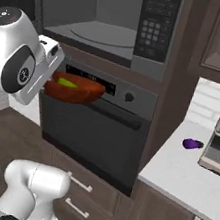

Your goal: Pick the lemon wedge from the sink and place it in the bowl. Then pick the bowl and place it in the microwave. Then close the microwave door and press the start button.

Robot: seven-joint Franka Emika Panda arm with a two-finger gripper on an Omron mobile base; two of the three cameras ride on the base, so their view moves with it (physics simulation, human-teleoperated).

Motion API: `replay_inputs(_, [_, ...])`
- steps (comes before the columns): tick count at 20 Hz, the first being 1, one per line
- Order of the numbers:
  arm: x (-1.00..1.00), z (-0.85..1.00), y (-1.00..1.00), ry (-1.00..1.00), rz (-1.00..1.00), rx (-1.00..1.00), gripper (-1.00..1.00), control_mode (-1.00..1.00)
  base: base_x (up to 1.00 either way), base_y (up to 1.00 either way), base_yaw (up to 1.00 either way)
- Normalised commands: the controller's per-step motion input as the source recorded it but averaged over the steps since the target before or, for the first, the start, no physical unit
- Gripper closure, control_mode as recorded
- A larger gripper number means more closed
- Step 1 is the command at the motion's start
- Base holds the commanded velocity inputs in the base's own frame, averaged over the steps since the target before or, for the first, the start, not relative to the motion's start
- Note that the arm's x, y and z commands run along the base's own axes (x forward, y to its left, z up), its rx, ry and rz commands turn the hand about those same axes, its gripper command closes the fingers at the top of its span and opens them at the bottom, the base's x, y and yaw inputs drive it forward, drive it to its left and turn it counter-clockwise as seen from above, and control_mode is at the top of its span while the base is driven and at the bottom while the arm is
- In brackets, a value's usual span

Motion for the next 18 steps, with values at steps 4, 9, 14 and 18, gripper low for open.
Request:
replay_inputs(4, [0.00, 0.00, 0.00, 0.00, 0.00, 0.00, 1.00, 1.00, 0.34, 0.38, -0.46])
replay_inputs(9, [0.00, 0.00, 0.00, 0.00, 0.00, 0.00, 1.00, 1.00, 0.44, 0.49, -0.27])
replay_inputs(14, [0.00, 0.00, 0.00, 0.00, 0.00, 0.00, 1.00, 1.00, 0.56, 0.41, -0.26])
replay_inputs(18, [0.00, 0.00, 0.00, 0.00, 0.00, 0.00, 1.00, 1.00, 0.30, 0.11, -0.26])
